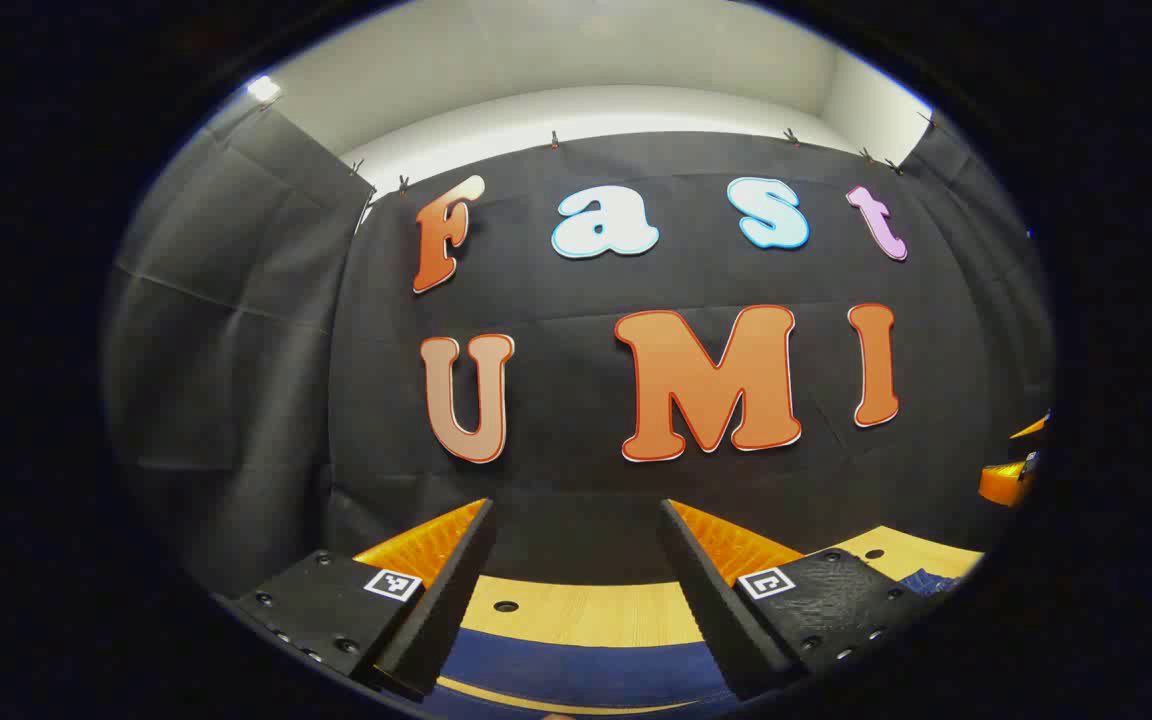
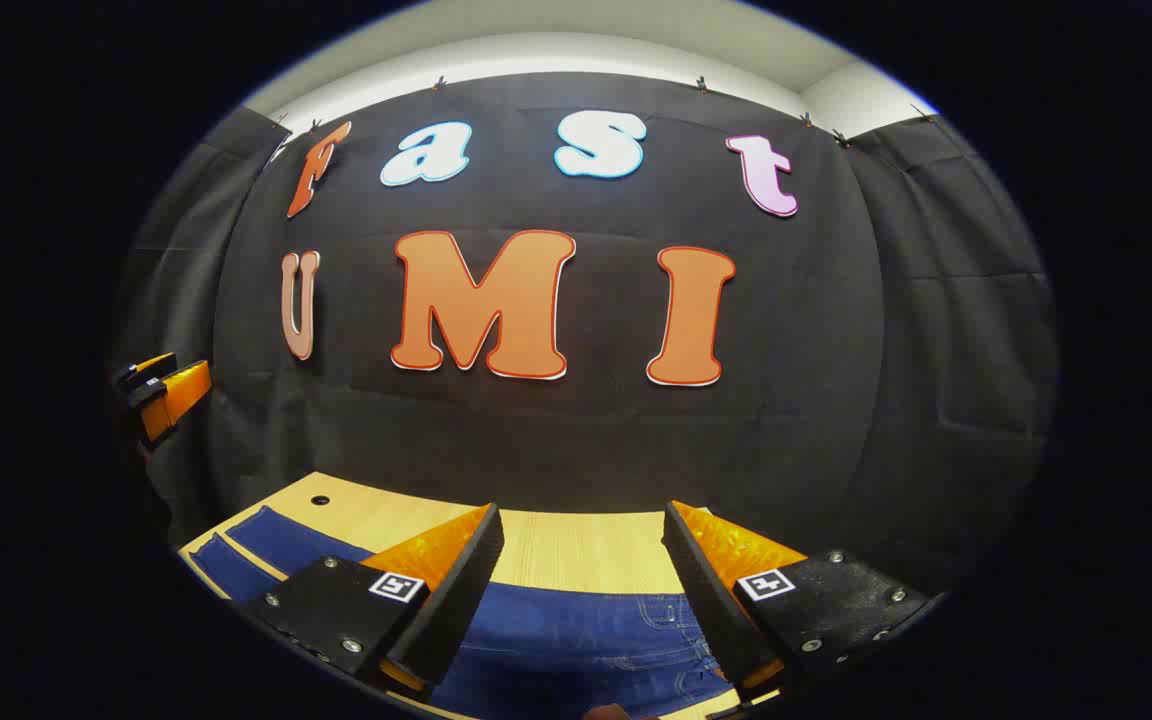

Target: Grasp the waist and the cuffs of the jeans and fold them to make the two legs overlap; first hold the waist and fold one-third of the jeans toward the cuffs, then hold the cuffs and fold the remaining one-third in the same direction to finish folding.

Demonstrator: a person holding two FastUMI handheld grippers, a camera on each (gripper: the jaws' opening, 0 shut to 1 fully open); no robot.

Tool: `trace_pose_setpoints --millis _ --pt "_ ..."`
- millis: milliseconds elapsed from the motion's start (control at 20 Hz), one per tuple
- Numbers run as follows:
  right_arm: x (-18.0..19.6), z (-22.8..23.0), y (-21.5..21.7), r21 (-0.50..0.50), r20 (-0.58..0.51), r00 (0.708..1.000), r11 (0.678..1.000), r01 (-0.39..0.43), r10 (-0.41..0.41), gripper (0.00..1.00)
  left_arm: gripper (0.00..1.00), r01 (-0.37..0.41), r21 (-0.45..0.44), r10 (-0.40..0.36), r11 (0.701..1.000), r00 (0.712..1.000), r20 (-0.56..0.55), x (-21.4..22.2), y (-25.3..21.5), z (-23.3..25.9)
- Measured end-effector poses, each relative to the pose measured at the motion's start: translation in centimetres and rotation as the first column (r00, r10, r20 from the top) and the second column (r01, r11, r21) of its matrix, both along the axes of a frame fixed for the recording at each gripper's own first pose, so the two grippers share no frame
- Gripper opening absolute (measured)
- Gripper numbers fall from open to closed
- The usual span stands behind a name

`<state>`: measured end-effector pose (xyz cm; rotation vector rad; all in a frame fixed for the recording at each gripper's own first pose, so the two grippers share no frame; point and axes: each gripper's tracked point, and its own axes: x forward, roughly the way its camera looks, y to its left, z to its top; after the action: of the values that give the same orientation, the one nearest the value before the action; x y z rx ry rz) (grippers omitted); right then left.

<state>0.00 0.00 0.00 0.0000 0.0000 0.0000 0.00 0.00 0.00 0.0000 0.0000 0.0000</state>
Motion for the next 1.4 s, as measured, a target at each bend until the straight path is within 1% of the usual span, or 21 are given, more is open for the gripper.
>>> trace_pose_setpoints --millis 350,700,800,850,950,1000,1050,1150,1250,1350,1400 --pt "0.8 0.2 2.2 -0.017 -0.003 1.0 1.0 0.009 -0.009 0.98 0.99 0.036 -0.004 -0.036 0.999 0.998 -0.041 1.3 0.5 -1.8" --pt "2.9 0.0 3.1 -0.029 -0.03 1.0 1.0 0.001 -0.002 0.98 0.99 0.049 0.03 -0.048 0.998 0.999 -0.021 2.5 0.4 -1.3" --pt "3.6 0.0 3.3 -0.04 -0.047 0.999 0.999 0.002 -0.003 0.98 0.99 0.037 0.045 -0.036 0.998 0.999 -0.012 2.9 1.0 -1.3" --pt "4.1 0.0 3.4 -0.034 -0.054 0.999 0.999 0.004 -0.006 0.98 1.0 0.029 0.05 -0.028 0.998 0.999 -0.015 3.2 1.5 -1.0" --pt "5.4 0.8 4.6 0.014 -0.072 0.997 1.0 -0.021 0.022 0.98 1.0 0.025 0.028 -0.024 0.999 1.0 -0.014 4.4 1.9 -0.5" --pt "5.8 1.6 5.2 0.048 -0.064 0.997 0.998 -0.038 0.041 1.0 0.99 0.016 0.01 -0.016 1.0 1.0 -0.01 5.1 2.4 0.1" --pt "6.1 2.5 5.6 0.07 -0.047 0.998 0.996 -0.049 0.052 0.98 1.0 0.006 -0.001 -0.006 1.0 1.0 -0.007 5.5 2.8 0.3" --pt "6.2 2.4 5.8 0.065 -0.038 0.997 0.996 -0.061 0.064 0.98 1.0 -0.01 0.003 0.01 1.0 1.0 -0.017 5.6 3.4 -0.1" --pt "6.1 1.3 4.6 0.035 -0.066 0.997 0.999 -0.032 0.035 0.98 1.0 -0.014 0.001 0.014 1.0 0.999 -0.035 4.8 3.9 -0.9" --pt "5.8 0.1 3.3 0.035 -0.1 0.995 0.999 -0.006 0.009 0.98 1.0 -0.039 0.008 0.04 0.999 0.997 -0.06 4.2 5.3 -1.9" --pt "5.7 -0.6 2.8 0.047 -0.123 0.992 0.999 0.003 0.003 1.0 0.99 -0.051 0.005 0.051 0.999 0.996 -0.079 3.9 6.0 -2.7"
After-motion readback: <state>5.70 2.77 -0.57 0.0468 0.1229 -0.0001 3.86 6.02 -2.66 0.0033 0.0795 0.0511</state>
